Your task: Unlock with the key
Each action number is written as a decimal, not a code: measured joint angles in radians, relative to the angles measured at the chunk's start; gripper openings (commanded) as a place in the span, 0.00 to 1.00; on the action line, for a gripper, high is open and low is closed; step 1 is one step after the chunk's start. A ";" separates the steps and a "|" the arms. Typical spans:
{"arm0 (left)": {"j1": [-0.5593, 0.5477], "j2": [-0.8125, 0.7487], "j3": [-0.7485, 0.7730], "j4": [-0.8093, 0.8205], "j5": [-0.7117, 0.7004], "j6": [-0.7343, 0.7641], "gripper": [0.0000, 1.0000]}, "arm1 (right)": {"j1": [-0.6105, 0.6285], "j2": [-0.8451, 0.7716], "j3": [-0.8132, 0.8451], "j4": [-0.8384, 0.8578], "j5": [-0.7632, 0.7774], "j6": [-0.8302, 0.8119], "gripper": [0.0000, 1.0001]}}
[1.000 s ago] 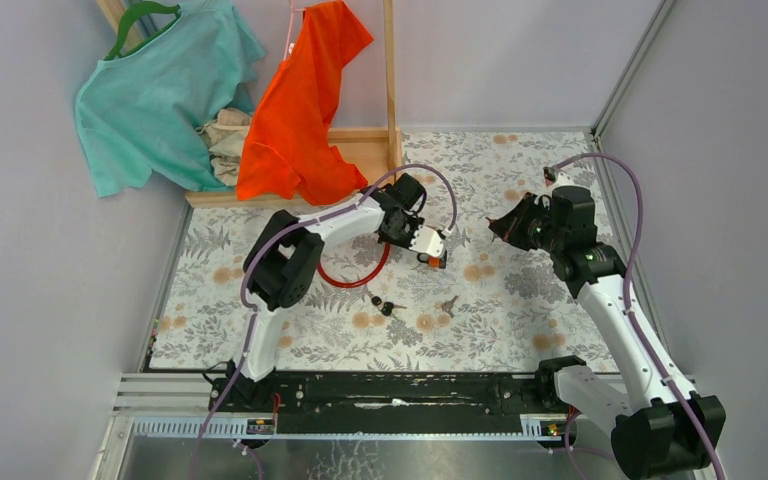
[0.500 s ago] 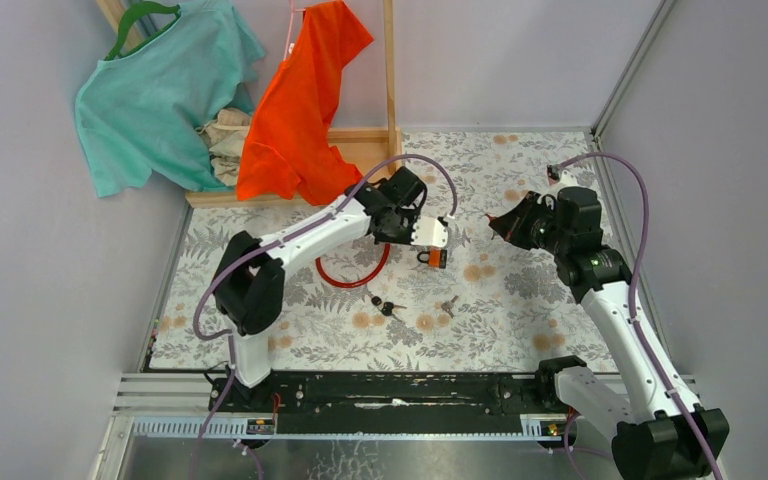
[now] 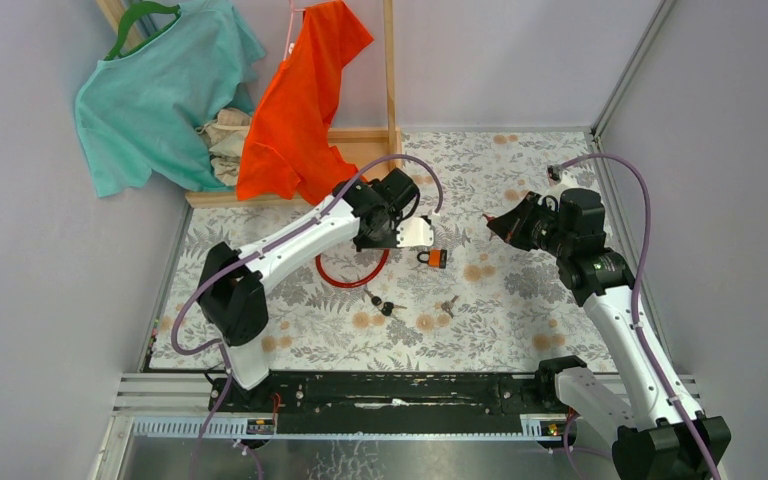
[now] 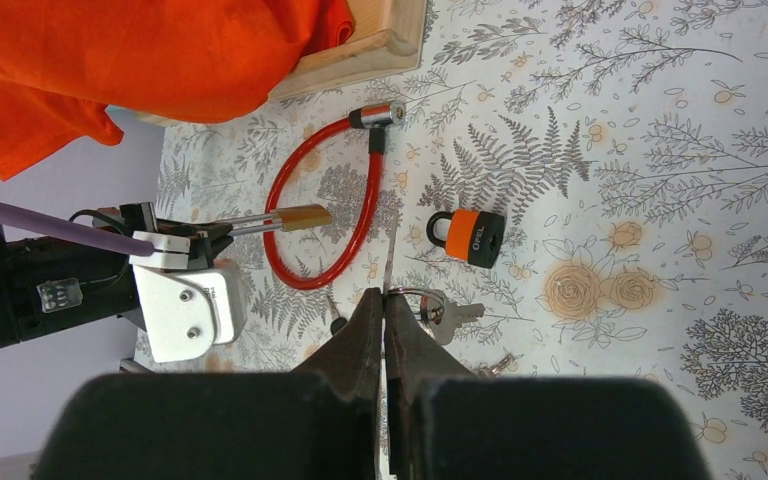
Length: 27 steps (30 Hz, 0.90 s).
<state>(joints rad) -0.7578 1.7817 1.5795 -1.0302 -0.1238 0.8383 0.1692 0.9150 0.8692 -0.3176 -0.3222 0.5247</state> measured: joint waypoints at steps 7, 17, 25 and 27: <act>0.005 0.013 0.032 -0.142 -0.014 -0.045 0.00 | 0.000 0.000 0.000 0.001 -0.023 0.007 0.00; 0.061 0.158 0.084 -0.280 0.000 -0.033 0.00 | 0.000 0.002 0.000 0.018 -0.047 0.024 0.00; 0.079 0.249 0.185 -0.346 0.011 0.021 0.00 | 0.000 0.012 -0.003 0.046 -0.065 0.041 0.00; 0.080 0.272 0.212 -0.364 0.011 0.034 0.00 | 0.000 0.013 -0.004 0.046 -0.065 0.042 0.00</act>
<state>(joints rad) -0.6777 2.0541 1.7920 -1.3937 -0.1127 0.8722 0.1688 0.9283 0.8650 -0.2714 -0.3874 0.5667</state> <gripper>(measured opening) 0.090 0.014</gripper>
